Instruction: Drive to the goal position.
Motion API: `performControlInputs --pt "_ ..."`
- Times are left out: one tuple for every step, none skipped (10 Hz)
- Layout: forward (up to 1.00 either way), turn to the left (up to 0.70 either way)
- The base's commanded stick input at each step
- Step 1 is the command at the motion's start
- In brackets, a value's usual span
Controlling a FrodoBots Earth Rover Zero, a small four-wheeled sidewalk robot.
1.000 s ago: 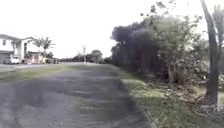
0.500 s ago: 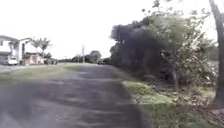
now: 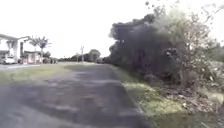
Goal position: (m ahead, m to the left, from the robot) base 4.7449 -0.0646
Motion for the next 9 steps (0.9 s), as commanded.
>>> performControlInputs --pt "0.7 0.35" --pt "0.7 0.35" --pt "0.7 0.35" --pt "0.7 0.26" --pt "0.7 0.13" --pt "0.7 0.01" --pt "0.7 0.0" --pt "0.7 0.0" --pt "0.7 0.0"
